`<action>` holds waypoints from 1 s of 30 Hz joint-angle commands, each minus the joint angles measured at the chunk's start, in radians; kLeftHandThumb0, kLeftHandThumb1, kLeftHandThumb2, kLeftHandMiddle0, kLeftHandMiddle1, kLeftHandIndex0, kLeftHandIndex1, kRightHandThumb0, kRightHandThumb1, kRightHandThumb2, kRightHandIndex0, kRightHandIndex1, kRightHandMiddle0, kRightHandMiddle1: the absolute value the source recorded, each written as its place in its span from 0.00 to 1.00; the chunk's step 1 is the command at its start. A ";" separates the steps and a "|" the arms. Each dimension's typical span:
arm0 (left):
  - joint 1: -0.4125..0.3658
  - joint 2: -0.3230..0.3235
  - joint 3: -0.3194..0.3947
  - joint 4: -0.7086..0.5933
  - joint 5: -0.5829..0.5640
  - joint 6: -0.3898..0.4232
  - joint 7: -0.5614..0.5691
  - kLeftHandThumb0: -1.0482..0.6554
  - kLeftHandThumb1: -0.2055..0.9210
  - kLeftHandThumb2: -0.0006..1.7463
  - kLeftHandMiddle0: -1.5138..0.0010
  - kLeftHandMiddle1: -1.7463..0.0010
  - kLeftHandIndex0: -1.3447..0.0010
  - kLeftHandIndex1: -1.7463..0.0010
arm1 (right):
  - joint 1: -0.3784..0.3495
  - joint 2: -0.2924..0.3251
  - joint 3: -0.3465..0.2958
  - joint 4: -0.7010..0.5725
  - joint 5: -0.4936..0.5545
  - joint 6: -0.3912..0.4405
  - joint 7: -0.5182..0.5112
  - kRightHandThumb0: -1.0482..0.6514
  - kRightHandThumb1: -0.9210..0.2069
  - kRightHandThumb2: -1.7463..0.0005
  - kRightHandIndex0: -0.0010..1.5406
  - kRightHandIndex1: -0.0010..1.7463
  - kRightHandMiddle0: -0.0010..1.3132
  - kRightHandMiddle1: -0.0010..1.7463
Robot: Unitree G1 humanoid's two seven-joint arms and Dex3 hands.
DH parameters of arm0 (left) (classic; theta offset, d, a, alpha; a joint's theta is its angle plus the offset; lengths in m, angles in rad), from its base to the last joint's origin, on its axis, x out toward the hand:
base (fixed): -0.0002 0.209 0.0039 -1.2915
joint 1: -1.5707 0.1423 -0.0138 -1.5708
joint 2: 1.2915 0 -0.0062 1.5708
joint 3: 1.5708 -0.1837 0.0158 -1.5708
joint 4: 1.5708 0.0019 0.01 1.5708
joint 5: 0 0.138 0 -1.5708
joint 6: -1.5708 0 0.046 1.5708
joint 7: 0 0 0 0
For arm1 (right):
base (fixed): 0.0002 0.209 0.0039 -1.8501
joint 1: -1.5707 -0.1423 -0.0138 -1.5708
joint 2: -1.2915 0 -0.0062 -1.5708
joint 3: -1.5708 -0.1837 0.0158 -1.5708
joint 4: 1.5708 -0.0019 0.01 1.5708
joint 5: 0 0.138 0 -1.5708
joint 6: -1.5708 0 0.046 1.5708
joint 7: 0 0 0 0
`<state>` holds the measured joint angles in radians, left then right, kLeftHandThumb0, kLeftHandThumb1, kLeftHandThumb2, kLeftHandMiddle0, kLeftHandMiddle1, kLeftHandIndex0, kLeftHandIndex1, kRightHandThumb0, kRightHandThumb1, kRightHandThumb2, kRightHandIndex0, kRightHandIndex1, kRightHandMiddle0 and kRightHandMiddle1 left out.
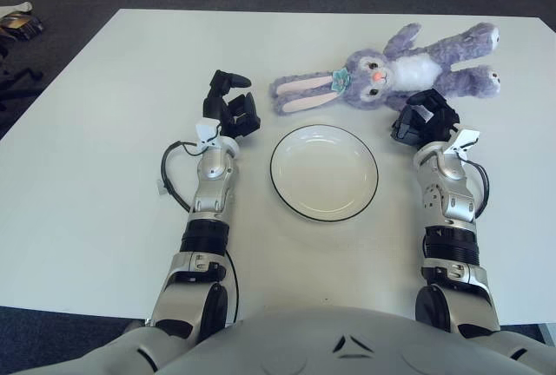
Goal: Put the doll into the plate.
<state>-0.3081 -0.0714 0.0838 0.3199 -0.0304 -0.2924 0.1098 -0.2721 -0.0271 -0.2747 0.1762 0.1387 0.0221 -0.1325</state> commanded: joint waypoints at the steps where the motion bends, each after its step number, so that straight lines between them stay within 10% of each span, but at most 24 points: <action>1: 0.054 0.004 0.002 0.034 -0.006 -0.005 -0.013 0.36 0.61 0.63 0.30 0.00 0.64 0.00 | 0.018 0.007 0.011 0.046 -0.036 -0.135 -0.014 0.61 0.81 0.06 0.54 1.00 0.52 0.94; 12: 0.056 0.004 0.000 0.033 0.002 -0.005 -0.013 0.37 0.62 0.63 0.30 0.00 0.65 0.00 | 0.014 0.014 0.014 0.116 -0.032 -0.303 0.001 0.61 0.81 0.06 0.54 1.00 0.50 0.96; 30: 0.057 0.004 -0.001 0.035 0.001 -0.008 -0.017 0.37 0.62 0.63 0.31 0.00 0.65 0.00 | 0.028 0.009 0.028 0.091 -0.075 -0.340 -0.043 0.61 0.80 0.06 0.54 1.00 0.48 0.97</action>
<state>-0.3071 -0.0686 0.0829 0.3220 -0.0296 -0.2955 0.0998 -0.2722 -0.0219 -0.2492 0.2817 0.0859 -0.3172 -0.1533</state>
